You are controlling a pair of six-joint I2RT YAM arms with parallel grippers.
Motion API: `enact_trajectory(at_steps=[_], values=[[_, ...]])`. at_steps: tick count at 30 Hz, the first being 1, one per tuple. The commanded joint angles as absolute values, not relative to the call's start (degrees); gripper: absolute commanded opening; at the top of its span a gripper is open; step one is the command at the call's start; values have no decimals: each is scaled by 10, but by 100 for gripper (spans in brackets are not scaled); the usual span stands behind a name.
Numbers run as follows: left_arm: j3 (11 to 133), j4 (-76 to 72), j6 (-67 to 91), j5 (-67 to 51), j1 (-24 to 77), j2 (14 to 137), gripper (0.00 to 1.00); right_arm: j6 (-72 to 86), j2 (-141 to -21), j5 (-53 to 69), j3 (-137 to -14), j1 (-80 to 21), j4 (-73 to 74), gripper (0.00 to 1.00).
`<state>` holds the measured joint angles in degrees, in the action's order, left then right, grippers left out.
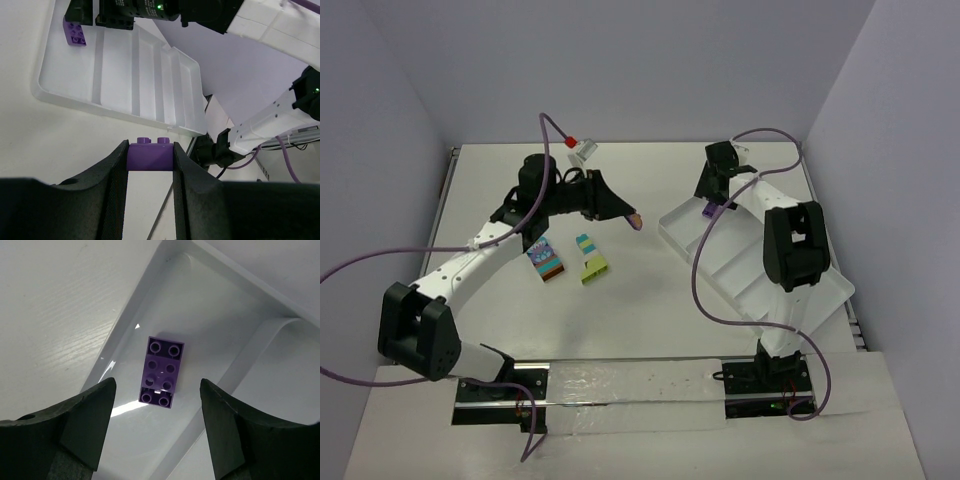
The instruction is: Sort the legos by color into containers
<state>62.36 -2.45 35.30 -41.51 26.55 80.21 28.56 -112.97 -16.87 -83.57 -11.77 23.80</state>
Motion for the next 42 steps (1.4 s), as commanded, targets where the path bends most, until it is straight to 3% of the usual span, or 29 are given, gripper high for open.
enact_trajectory(at_steps=[1, 17, 31, 32, 35, 37, 39, 42], values=[[700, -5, 342, -372, 297, 859, 0, 281, -1034, -169, -835, -113, 241, 76], [910, 11, 391, -321, 350, 1117, 0, 322, -731, -176, -622, -100, 201, 78], [1140, 87, 432, -230, 375, 1323, 2, 322, -612, -188, -551, -99, 183, 79], [1149, 88, 433, -230, 375, 1330, 7, 320, -611, -188, -550, -99, 183, 79], [1178, 113, 432, -235, 378, 1351, 48, 316, -610, -195, -550, -99, 186, 79], [1181, 118, 424, -233, 382, 1351, 63, 317, -612, -193, -551, -99, 187, 79], [1177, 121, 417, -228, 385, 1345, 74, 318, -615, -188, -552, -99, 185, 79], [1161, 122, 410, -221, 386, 1321, 77, 317, -619, -182, -555, -99, 186, 79]])
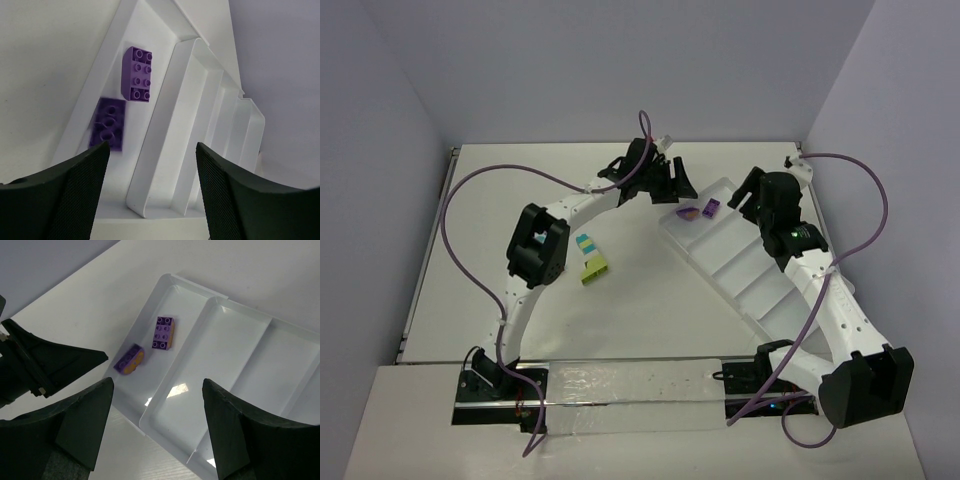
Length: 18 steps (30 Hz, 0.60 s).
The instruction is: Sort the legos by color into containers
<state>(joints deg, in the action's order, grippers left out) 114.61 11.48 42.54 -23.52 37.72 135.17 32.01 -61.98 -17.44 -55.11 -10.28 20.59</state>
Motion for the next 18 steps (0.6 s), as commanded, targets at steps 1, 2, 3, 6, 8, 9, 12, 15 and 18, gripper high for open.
enact_trajectory(at_steps=[1, 2, 3, 6, 8, 9, 12, 15, 18], values=[[1153, 123, 406, -215, 387, 1309, 77, 315, -620, -180, -555, -99, 186, 79], [1152, 125, 403, -213, 387, 1305, 77, 313, -621, -176, -556, -99, 185, 79], [1146, 134, 388, -204, 387, 1291, 77, 307, -623, -167, -557, -99, 185, 79], [1124, 191, 356, -165, 387, 1239, 78, 280, -631, -122, -559, -99, 178, 79], [1071, 204, 343, -112, 384, 1185, 79, 259, -642, -68, -560, -101, 171, 79], [1036, 205, 340, -90, 380, 1153, 80, 251, -648, -46, -561, -104, 166, 79], [925, 200, 325, -93, 357, 1066, 82, 229, -665, 7, -566, -135, 159, 79], [838, 204, 334, -66, 327, 1002, 85, 198, -697, 7, -581, -196, 165, 79], [725, 211, 362, -32, 264, 910, 88, 165, -739, -16, -603, -285, 169, 80]])
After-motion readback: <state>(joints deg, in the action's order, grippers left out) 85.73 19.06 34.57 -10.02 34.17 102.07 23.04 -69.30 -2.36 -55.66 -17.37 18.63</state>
